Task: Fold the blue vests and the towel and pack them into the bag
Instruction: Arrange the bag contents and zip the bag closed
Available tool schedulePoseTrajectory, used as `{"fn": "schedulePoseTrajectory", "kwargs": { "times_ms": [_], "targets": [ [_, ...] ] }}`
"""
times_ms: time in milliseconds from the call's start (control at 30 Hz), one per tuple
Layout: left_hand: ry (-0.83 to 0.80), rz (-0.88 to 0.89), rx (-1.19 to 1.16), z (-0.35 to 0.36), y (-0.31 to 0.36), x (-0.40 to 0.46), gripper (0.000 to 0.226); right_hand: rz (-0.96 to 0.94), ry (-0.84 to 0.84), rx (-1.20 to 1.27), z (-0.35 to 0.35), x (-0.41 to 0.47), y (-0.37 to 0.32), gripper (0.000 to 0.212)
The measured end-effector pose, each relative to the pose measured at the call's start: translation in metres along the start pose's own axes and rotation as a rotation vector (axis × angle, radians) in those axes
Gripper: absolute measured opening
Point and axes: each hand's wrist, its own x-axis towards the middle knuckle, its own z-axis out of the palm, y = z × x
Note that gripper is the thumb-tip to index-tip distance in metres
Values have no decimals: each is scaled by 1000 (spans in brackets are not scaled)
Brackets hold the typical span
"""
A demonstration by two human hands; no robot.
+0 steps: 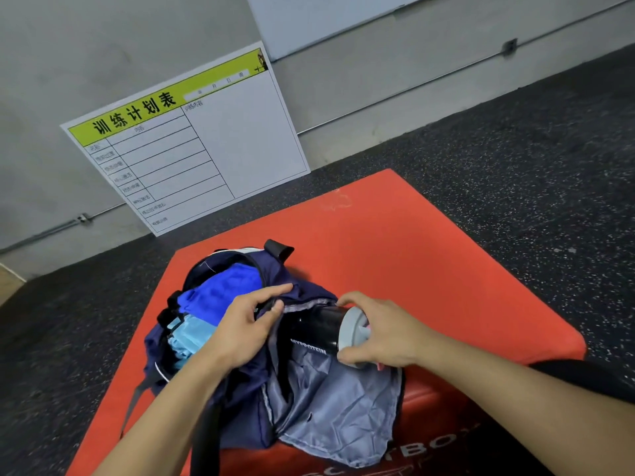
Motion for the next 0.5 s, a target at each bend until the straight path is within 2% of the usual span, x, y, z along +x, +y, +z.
{"fn": "schedulePoseTrajectory", "kwargs": {
  "times_ms": [200, 300, 500],
  "targets": [
    [-59, 6, -62, 7, 12, -2, 33, -12, 18, -81, 19, 38, 0, 91],
    [-84, 13, -104, 11, 21, 1, 34, 3, 39, -41, 29, 50, -2, 98],
    [-61, -27, -80, 9, 16, 9, 35, -27, 135, 16, 24, 40, 7, 98]
  ]
}}
